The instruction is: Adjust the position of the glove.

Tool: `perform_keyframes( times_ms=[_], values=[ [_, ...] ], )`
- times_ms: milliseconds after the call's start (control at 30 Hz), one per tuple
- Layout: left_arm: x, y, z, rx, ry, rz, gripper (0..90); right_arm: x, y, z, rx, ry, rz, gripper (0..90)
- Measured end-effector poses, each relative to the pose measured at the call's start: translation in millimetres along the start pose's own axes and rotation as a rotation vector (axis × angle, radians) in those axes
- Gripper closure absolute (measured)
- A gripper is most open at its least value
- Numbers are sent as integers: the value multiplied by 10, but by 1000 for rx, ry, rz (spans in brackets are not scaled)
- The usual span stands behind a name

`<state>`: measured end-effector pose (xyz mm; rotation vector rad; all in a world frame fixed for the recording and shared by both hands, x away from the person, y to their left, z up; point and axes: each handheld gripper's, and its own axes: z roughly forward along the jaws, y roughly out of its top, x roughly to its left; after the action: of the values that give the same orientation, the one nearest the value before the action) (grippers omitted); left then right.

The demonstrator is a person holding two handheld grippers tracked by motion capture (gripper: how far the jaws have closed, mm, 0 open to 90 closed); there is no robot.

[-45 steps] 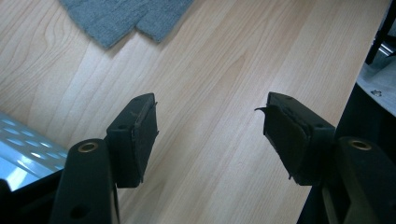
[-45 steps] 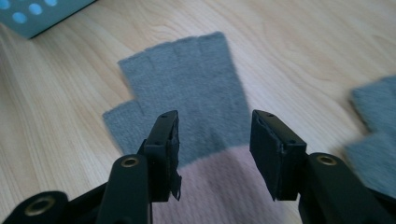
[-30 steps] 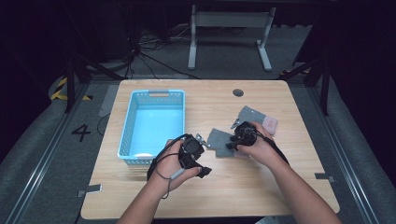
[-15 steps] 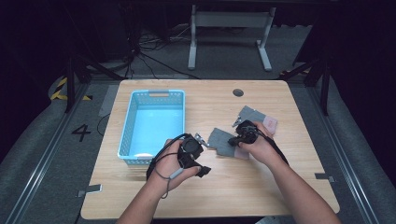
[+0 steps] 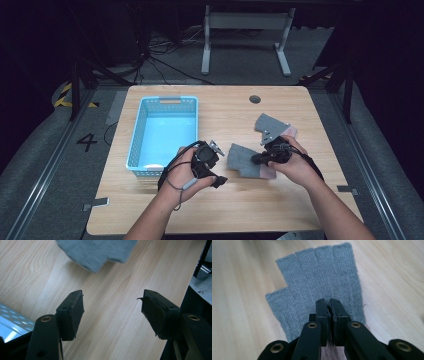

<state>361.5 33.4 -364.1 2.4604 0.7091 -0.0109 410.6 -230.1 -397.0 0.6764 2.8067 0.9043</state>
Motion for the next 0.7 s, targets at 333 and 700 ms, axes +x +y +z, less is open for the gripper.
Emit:
perform_keyframes(
  times_ms=[333, 700],
  values=[
    [-9, 41, -3, -2, -7, 19, 348, 209, -160, 26, 47, 44, -61, 857],
    [-5, 56, -12, -4, -9, 25, 346, 224, -288, 83, 81, 74, -69, 855]
  ],
)
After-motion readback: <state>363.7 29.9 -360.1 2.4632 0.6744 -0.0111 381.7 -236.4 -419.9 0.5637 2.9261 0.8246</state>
